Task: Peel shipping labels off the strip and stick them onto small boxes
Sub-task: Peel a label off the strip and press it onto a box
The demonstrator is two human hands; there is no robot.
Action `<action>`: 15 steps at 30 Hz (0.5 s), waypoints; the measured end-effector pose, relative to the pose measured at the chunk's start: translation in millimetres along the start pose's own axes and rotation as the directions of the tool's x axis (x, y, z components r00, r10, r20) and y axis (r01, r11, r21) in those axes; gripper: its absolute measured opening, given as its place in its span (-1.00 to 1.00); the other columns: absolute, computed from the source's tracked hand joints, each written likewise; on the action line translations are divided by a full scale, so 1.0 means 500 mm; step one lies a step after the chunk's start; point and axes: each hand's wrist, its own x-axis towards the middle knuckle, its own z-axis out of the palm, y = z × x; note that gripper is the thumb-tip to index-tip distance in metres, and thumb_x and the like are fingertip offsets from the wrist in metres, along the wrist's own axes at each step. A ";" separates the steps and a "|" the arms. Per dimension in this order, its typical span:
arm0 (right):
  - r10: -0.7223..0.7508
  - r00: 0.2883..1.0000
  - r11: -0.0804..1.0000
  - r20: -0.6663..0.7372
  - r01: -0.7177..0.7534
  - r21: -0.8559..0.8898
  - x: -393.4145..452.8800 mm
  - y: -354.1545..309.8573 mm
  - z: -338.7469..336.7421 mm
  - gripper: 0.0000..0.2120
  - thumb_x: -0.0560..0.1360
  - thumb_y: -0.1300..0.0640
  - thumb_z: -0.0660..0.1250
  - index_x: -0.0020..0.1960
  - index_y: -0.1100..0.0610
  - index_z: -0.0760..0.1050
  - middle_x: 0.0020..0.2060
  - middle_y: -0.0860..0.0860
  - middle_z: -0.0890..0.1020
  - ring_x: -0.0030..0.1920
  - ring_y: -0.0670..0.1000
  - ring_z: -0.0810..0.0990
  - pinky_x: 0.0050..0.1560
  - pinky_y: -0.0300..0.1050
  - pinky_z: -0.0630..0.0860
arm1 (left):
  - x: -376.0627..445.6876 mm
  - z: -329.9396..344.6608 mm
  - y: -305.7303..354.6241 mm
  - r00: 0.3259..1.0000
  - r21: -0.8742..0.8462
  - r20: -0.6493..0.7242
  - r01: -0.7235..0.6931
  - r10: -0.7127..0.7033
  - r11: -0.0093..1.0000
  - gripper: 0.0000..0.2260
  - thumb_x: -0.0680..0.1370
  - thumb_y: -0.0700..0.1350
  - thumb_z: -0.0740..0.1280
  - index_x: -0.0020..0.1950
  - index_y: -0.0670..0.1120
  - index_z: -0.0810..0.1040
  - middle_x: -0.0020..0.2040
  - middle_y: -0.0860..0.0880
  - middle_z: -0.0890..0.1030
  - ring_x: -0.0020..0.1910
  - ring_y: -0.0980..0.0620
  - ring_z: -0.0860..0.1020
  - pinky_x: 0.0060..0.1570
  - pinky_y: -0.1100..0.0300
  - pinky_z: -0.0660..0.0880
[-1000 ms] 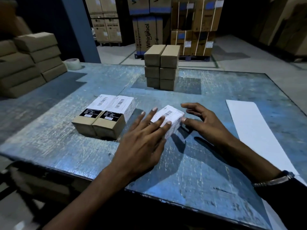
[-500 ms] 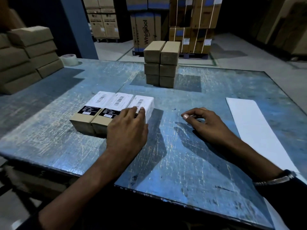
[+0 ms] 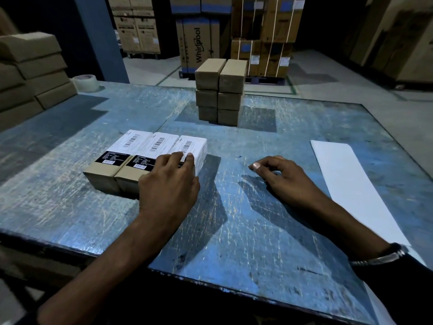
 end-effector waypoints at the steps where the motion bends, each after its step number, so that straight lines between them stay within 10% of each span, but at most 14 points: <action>1: -0.001 1.000 1.000 0.001 0.001 -0.010 0.000 0.000 -0.001 -0.79 0.66 -0.17 0.38 0.05 -0.10 0.73 0.07 -0.15 0.65 0.03 -0.16 0.65 0.02 -0.17 0.46 | 0.001 0.000 0.000 1.000 -0.003 0.002 -0.005 0.005 1.000 -0.61 0.48 -0.01 0.53 0.28 -0.08 0.68 0.16 -0.08 0.70 0.13 -0.17 0.65 -0.28 0.01 0.54; 15: 0.181 0.983 0.968 0.005 -0.178 -0.179 0.046 -0.016 -0.014 -0.72 0.64 -0.22 0.39 0.03 -0.05 0.73 0.00 -0.10 0.76 0.09 -0.03 0.71 0.22 0.03 0.63 | 0.072 0.057 0.119 0.886 -0.339 0.128 -0.382 0.445 0.860 -0.62 0.73 0.07 0.16 0.44 -0.06 0.55 0.51 -0.10 0.49 0.45 -0.09 0.48 0.35 -0.04 0.48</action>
